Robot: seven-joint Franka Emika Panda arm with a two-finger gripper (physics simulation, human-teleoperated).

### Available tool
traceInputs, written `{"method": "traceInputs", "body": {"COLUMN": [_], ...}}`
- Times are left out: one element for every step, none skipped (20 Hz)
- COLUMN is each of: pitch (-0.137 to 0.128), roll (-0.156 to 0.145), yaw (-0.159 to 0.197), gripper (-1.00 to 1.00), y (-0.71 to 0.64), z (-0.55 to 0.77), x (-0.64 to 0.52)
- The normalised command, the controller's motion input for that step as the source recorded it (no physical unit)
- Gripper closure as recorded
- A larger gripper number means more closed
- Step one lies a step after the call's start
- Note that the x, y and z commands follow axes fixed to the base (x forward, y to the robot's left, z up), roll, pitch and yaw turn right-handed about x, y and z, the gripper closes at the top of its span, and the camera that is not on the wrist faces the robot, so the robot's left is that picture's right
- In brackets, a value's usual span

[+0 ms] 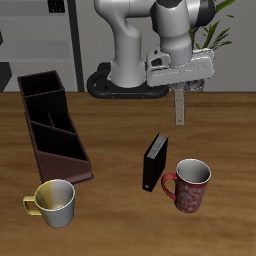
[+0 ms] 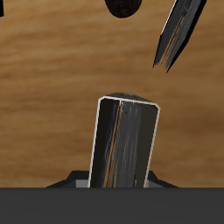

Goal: Place the yellow book into the right desk caddy's right compartment

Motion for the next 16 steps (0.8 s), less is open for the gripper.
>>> {"method": "traceInputs", "body": {"pitch": [0.000,-0.067,-0.102,0.017,-0.014,0.081,0.050,-0.014,0.026,-0.041,0.140,0.162,-0.009,-0.033,0.075,0.070], "roll": [0.000,-0.069,-0.054,-0.101,-0.041,-0.025,-0.035,0.017,0.052,-0.077,0.051,0.147,0.025,0.062,0.161,0.139], "yaw": [0.000,-0.044,0.027,-0.084,-0.017,-0.084,-0.104,-0.026,-0.040,-0.029,-0.120,-0.191,-0.096,-0.026,0.025,0.095], "gripper": [1.00,1.00,1.00,1.00,1.00,1.00,1.00,1.00,1.00,1.00,1.00,1.00,1.00,1.00,1.00,1.00], "y": [0.04,-0.48,-0.38,-0.56,-0.31,-0.40,-0.40,-0.21,-0.38,-0.44,-0.43,-0.45,-0.60,-0.62,-0.45,-0.43], "z": [0.00,0.45,0.38,0.30,0.22,0.09,0.14,0.10,0.10,0.17,0.12,0.23,0.38,0.41,0.24,0.22], "x": [-0.07,0.10,0.06,0.16,0.07,0.09,-0.04,-0.13,-0.18,-0.14,-0.10,-0.12,-0.21,-0.24,-0.16,-0.10]}}
